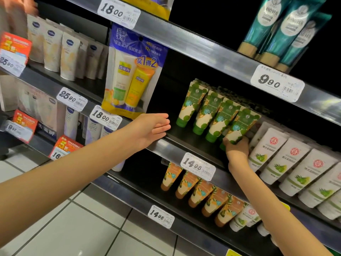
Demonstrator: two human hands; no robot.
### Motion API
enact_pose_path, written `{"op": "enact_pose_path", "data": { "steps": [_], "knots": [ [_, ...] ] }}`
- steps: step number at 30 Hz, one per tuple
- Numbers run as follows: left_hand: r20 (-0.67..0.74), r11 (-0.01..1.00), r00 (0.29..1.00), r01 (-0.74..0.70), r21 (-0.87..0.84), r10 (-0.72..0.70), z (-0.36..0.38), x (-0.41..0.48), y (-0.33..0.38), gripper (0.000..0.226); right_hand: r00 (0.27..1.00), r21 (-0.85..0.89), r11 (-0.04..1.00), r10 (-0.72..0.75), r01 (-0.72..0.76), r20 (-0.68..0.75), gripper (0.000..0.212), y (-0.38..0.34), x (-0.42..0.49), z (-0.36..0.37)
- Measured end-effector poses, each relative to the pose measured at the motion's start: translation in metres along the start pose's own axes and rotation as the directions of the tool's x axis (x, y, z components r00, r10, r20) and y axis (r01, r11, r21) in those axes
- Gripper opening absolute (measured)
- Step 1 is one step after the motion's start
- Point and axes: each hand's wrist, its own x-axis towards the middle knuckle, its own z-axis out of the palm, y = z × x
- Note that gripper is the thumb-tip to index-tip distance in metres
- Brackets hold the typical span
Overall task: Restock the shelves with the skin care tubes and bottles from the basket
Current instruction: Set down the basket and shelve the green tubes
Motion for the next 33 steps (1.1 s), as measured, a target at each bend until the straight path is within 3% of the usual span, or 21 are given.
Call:
{"op": "enact_pose_path", "data": {
  "steps": [7, 11, 12, 14, 16, 18, 22, 26, 29, 33],
  "knots": [
    [0.033, 0.999, 0.999, 0.031, 0.010, -0.032, -0.003, 0.003, -0.001, 0.040, 0.999, -0.005, 1.000, 0.000, 0.001, 0.042, 0.052, 0.001, -0.005, -0.001],
    [0.042, 0.997, 0.996, 0.076, -0.032, -0.075, -0.007, 0.000, 0.001, 0.038, 0.999, 0.176, 0.983, 0.052, -0.052, 0.002, 0.049, -0.002, -0.039, -0.007],
    [0.038, 0.996, 0.996, 0.085, -0.039, -0.084, -0.009, -0.002, 0.003, 0.037, 1.000, 0.216, 0.976, -0.004, 0.005, -0.006, 0.040, -0.006, -0.054, -0.010],
    [0.036, 0.994, 0.995, 0.095, -0.053, -0.094, -0.015, -0.007, 0.005, 0.035, 0.964, 0.258, 0.940, -0.252, 0.223, 0.088, 0.023, -0.016, -0.087, -0.012],
    [0.050, 0.997, 0.996, 0.076, -0.012, -0.075, -0.026, -0.016, 0.011, 0.035, 0.839, 0.335, 0.864, -0.471, 0.376, 0.273, 0.019, -0.034, -0.117, -0.010],
    [0.017, 0.993, 1.000, 0.022, 0.116, -0.024, -0.043, -0.031, 0.019, 0.035, 0.677, 0.393, 0.810, -0.582, 0.435, 0.450, 0.019, -0.055, -0.141, 0.002],
    [-0.096, 0.912, 0.993, -0.019, 0.410, 0.063, -0.098, -0.088, 0.028, 0.013, 0.315, 0.513, 0.766, -0.633, 0.387, 0.707, 0.018, -0.092, -0.201, 0.049],
    [-0.260, 0.848, 0.957, 0.032, 0.529, 0.126, -0.195, -0.192, 0.024, 0.015, -0.042, 0.603, 0.733, -0.624, 0.313, 0.780, 0.014, -0.118, -0.268, 0.095],
    [-0.547, 0.849, 0.827, 0.194, 0.492, 0.128, -0.274, -0.284, 0.012, 0.016, -0.236, 0.665, 0.658, -0.625, 0.355, 0.744, 0.014, -0.126, -0.319, 0.121],
    [-0.851, 0.878, 0.525, 0.390, 0.279, 0.037, -0.352, -0.397, -0.021, 0.019, -0.395, 0.686, 0.662, -0.569, 0.301, 0.722, 0.015, -0.121, -0.375, 0.143]
  ]
}}
